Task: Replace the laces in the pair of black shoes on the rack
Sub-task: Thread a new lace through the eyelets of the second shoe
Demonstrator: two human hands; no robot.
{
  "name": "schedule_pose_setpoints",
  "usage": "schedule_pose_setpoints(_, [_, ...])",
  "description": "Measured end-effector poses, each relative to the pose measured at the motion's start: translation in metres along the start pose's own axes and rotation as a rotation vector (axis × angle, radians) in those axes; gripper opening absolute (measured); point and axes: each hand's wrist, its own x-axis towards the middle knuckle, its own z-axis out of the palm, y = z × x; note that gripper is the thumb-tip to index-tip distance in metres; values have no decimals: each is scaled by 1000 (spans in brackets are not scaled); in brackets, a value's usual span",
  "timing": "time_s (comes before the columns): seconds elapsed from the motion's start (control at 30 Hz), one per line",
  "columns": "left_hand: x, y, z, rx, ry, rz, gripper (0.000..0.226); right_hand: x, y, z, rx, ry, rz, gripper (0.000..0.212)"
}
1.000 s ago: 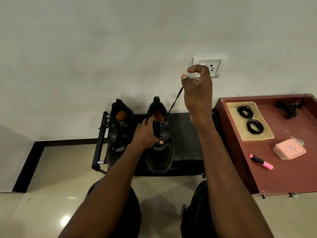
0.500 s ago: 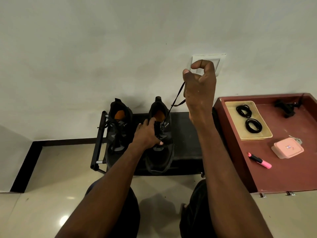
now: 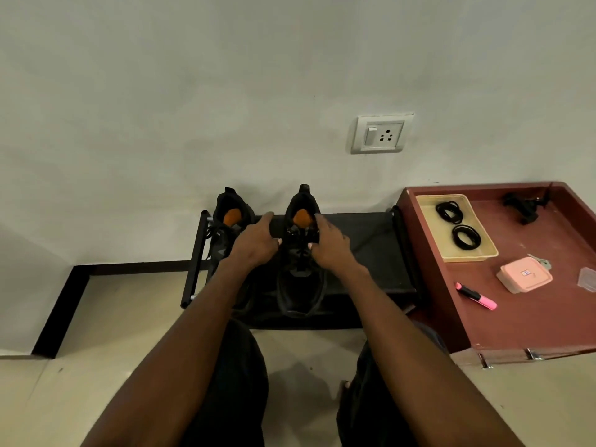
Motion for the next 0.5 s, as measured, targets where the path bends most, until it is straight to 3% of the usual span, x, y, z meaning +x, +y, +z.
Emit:
schedule_pose_setpoints(0.03, [-5,1,-4,-15,-18,-3,64,2,0,7,-45,1,4,58])
schedule_pose_setpoints(0.13, [-15,4,-17,-33,-51,-5,57,1,5,16,-93,64,46,7])
schedule_pose_setpoints(0.23, [-22,7,-30,-29,-63,0,49,-10,8,7,-17,83,95,3])
schedule_pose_setpoints(0.37, [-43,29,-58,-105,-72,-3,12,-24,-4,-35,282,168,111,12])
schedule_pose_setpoints(0.5, [-62,63,-96,-346,-41,-17,10,-46,-44,-96,517,226,52,15])
